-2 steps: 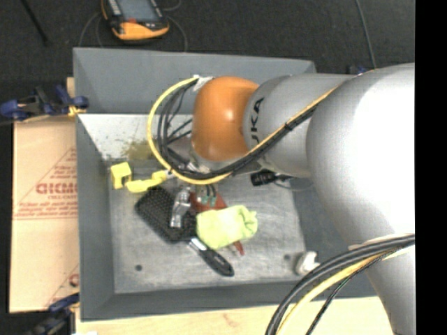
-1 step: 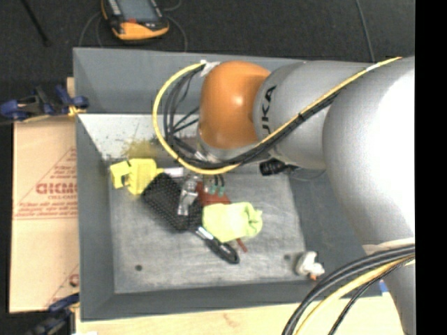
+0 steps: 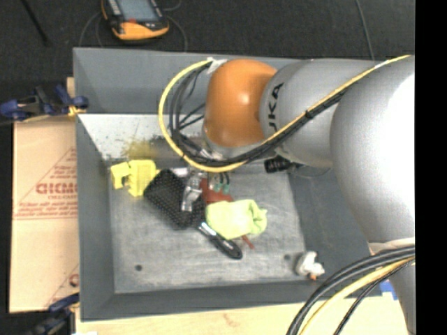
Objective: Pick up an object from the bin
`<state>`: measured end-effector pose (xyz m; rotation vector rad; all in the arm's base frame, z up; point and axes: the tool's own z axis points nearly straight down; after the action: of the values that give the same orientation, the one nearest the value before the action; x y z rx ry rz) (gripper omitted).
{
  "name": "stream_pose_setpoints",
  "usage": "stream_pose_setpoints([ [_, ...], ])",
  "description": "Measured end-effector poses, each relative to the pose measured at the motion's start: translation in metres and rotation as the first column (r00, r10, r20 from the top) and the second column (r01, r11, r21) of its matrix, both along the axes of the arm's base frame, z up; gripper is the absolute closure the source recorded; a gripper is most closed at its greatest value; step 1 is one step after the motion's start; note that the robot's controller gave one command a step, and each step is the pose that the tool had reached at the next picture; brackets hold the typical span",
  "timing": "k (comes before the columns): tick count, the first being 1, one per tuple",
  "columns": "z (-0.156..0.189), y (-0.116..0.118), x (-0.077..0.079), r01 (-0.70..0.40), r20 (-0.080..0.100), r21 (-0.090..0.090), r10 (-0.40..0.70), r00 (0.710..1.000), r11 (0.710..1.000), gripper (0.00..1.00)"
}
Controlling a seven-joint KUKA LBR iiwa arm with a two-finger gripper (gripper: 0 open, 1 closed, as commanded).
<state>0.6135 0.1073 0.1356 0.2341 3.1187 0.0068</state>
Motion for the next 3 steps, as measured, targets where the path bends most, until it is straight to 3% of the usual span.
stream_pose_setpoints([
  [1, -0.0490, -0.0037, 0.0092, -0.056, -0.001, 0.002, 0.056, 0.998, 0.998, 1.00],
  [2, -0.0474, -0.0020, 0.0089, -0.060, 0.001, 0.003, 0.060, 0.998, 0.998, 1.00],
  [3, -0.0480, 0.0020, 0.0083, -0.134, 0.010, -0.002, 0.134, 0.991, 0.991, 1.00],
])
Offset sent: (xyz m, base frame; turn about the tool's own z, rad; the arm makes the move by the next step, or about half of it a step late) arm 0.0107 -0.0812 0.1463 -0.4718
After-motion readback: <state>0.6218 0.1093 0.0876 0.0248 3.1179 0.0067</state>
